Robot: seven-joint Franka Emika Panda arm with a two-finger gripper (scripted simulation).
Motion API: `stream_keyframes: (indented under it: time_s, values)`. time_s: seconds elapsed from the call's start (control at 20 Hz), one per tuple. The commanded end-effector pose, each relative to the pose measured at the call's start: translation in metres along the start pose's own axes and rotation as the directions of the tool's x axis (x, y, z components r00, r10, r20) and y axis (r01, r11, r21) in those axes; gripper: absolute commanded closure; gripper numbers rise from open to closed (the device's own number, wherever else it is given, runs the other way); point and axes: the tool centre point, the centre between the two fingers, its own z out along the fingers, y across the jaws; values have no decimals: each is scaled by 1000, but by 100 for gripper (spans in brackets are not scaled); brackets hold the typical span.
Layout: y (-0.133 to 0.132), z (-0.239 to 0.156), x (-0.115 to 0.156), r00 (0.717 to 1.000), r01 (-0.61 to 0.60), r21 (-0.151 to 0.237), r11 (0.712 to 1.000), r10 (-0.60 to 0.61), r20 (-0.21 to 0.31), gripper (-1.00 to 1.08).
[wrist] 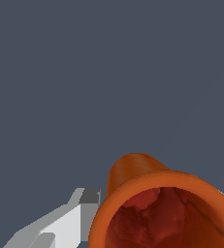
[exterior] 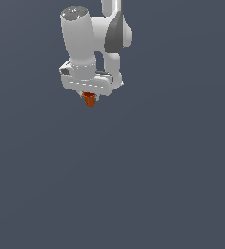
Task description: Pick up the object and move it to a goal position.
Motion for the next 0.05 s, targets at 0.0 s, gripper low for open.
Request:
stream_keyframes:
  time_s: [0.0]
  values:
    - [2, -2, -1, 1000, 1, 0, 1000, -1, 0, 108]
